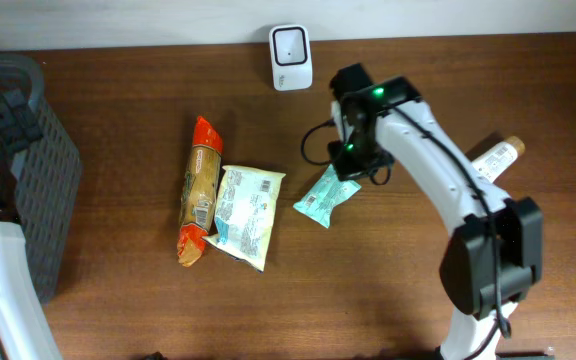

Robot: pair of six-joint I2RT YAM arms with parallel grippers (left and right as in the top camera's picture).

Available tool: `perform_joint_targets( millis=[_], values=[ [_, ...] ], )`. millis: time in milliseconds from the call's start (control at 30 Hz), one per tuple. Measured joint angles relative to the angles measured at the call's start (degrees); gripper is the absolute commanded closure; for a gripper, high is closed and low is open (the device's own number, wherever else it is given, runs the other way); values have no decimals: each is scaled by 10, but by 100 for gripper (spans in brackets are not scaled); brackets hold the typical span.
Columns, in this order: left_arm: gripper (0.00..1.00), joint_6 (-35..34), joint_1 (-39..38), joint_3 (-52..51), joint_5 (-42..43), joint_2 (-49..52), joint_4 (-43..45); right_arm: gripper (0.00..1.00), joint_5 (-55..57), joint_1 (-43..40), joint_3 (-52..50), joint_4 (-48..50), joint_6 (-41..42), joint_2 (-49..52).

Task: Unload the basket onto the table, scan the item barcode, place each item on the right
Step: 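Reach the right gripper toward the green pouch, then grasp the green pouch with the right gripper and lift it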

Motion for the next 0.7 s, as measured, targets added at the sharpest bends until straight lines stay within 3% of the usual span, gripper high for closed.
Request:
perform_joint_targets(
  millis=[500,600,667,700],
  values=[
    [1,0,0,0,0,0,0,95,-30,31,-89,157,-29,53],
    [1,0,0,0,0,0,0,75,-36,32,-142,208,-28,49],
    [1,0,0,0,0,0,0,52,-47,32,-167,236,-28,35],
    [1,0,0,0,0,0,0,48,-52,32,-172,238,-28,33]
  ],
)
